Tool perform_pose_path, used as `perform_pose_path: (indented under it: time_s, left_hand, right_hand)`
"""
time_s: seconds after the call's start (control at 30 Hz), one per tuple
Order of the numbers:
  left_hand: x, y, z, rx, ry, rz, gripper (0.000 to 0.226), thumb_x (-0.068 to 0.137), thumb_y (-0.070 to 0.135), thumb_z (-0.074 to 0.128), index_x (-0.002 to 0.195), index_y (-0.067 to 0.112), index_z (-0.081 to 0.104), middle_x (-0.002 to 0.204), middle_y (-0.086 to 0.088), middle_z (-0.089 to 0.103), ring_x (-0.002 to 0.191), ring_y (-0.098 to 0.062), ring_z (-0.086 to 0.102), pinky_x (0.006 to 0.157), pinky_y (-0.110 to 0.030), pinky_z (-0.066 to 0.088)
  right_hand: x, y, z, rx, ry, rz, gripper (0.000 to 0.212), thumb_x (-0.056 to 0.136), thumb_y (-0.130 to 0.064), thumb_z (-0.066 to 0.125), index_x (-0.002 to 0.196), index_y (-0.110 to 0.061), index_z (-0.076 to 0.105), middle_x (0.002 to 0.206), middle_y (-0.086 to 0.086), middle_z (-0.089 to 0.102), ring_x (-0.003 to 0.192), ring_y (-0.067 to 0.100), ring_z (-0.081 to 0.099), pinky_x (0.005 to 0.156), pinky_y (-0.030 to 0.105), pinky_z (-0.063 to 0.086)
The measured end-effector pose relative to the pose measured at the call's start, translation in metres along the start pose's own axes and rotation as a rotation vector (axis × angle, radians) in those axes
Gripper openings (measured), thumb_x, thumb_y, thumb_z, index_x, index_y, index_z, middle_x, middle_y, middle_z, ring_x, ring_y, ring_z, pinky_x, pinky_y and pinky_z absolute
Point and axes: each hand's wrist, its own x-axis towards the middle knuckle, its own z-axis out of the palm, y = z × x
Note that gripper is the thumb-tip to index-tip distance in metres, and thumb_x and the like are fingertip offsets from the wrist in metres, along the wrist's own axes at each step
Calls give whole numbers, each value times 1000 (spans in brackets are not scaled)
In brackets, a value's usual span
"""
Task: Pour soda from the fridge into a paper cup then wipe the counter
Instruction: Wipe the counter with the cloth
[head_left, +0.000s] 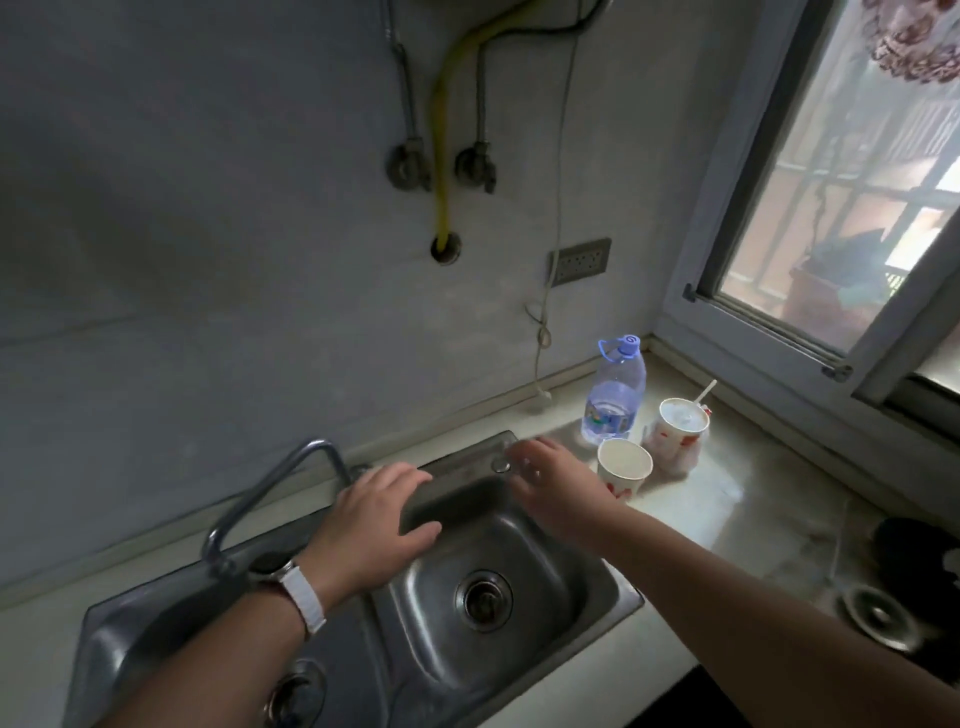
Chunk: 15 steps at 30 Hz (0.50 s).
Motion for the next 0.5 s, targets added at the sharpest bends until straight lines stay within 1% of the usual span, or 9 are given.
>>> perform_pose_path:
  time_s: [0.1, 0.2, 0.3, 0.37, 0.5]
  left_hand:
    - [-44, -27, -17, 5, 63, -50, 62, 78, 62, 42, 130, 32, 53, 136, 12, 50, 128, -11, 43, 106, -33, 36]
    - [-88, -54, -31, 19, 119, -104, 57, 77, 58, 45, 125, 31, 59, 133, 10, 55, 126, -13, 47, 106, -33, 38]
    - [-129, -71, -40, 43, 125, -193, 53, 81, 52, 52, 130, 34, 55, 137, 13, 50, 129, -10, 42, 108, -31, 34]
    - [-153, -81, -43, 54, 121, -256, 55, 82, 52, 53, 135, 36, 50, 141, 14, 46, 132, -9, 37, 110, -30, 31]
    - [-194, -92, -47, 107, 138, -393, 62, 81, 59, 44, 138, 35, 46, 143, 14, 44, 134, -9, 36, 112, -33, 33]
  right_hand:
    - [-9, -40, 30, -96, -84, -115, 40, 91, -38, 54, 129, -25, 55, 128, -4, 52, 112, 19, 55, 90, 34, 48]
    - [-16, -76, 58, -120, -156, -236, 39, 94, -36, 51, 132, -26, 53, 128, -4, 52, 110, 19, 56, 89, 36, 49]
    - [-22, -104, 86, -147, -215, -341, 38, 93, -37, 47, 129, -27, 55, 124, -4, 53, 104, 19, 58, 85, 34, 50]
    - [-24, -118, 104, -175, -252, -393, 37, 93, -37, 47, 128, -27, 56, 124, -2, 54, 103, 21, 59, 85, 35, 51]
    - [-26, -140, 130, -231, -338, -512, 42, 95, -40, 45, 134, -26, 50, 130, 0, 51, 115, 23, 55, 92, 41, 49]
